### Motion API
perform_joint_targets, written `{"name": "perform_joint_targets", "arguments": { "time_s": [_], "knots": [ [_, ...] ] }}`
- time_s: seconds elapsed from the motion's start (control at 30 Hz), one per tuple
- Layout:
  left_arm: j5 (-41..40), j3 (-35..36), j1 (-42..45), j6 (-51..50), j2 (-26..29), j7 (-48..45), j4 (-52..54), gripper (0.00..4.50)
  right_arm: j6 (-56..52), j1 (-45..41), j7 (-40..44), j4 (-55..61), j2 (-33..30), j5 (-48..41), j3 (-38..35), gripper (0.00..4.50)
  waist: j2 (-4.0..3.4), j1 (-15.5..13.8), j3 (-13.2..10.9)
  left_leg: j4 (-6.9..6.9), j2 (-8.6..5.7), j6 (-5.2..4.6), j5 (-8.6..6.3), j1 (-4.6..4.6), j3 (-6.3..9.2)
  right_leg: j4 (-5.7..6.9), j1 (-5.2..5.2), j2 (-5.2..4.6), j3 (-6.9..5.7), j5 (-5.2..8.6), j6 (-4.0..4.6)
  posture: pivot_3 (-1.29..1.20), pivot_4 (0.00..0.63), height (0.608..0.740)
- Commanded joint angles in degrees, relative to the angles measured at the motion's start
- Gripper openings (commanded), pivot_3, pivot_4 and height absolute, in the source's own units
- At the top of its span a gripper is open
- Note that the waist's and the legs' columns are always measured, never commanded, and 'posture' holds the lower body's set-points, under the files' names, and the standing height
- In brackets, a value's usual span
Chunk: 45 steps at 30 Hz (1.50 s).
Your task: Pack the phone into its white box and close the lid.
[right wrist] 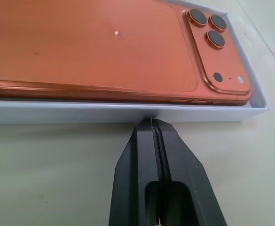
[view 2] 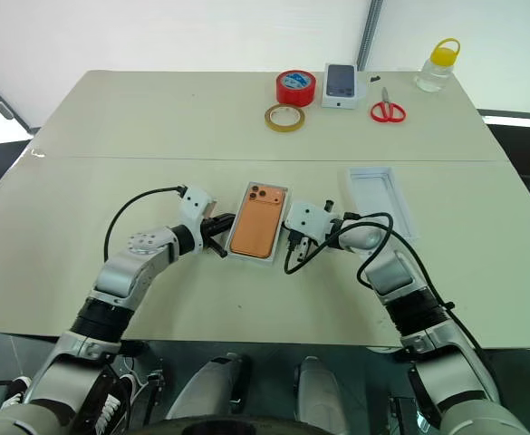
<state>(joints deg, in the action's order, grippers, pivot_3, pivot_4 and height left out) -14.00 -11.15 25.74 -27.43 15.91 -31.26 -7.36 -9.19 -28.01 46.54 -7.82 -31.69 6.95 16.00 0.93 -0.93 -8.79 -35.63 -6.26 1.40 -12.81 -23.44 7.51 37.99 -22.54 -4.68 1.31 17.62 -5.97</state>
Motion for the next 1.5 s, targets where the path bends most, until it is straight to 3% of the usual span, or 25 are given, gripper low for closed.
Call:
{"name": "perform_joint_targets", "arguments": {
  "time_s": [0.03, 0.43, 1.13, 1.5],
  "knots": [
    [1.02, -5.11, 2.52, 0.2, -5.56, -2.4, -2.86, 0.02, 1.87, -1.3, 0.21, 0.08, -1.62, -0.57, -2.51, 0.0, 0.0, -0.33, 0.0, -0.04, -0.01, -0.01, -0.01, 0.0, 0.01, -0.01, 0.04, -0.01, -0.02, 0.0, 0.0, 0.0, 0.15, 0.74],
    [6.2, -7.39, 6.89, 4.05, -14.13, -6.35, -9.42, 0.02, 3.68, 1.59, 1.89, -1.11, -6.49, -0.56, -5.15, 0.0, 0.01, -0.31, 0.0, -0.2, -0.02, -0.07, -0.05, -0.01, 0.01, -0.02, 0.14, -0.01, -0.07, 0.04, -0.08, 0.0, 0.15, 0.74],
    [8.32, -4.03, 6.49, 5.85, -13.24, -5.85, -9.88, 0.02, 1.62, 3.99, 6.77, 2.02, -8.99, -1.76, -6.61, 0.0, 0.01, 0.23, -0.01, -0.25, 0.02, -0.07, -0.05, 0.0, 0.01, 0.01, 0.14, 0.02, -0.06, 0.04, -0.08, 0.0, 0.15, 0.74],
    [8.52, -3.05, 5.69, 6.11, -10.87, -6.14, -7.97, 0.02, 3.35, 2.05, 5.02, -0.49, -10.61, -0.05, -7.57, 0.0, 0.02, 0.25, -0.01, -0.26, 0.03, -0.07, -0.05, -0.01, 0.01, 0.04, 0.11, 0.04, -0.06, 0.04, -0.08, 0.0, 0.15, 0.74]
  ]
}}
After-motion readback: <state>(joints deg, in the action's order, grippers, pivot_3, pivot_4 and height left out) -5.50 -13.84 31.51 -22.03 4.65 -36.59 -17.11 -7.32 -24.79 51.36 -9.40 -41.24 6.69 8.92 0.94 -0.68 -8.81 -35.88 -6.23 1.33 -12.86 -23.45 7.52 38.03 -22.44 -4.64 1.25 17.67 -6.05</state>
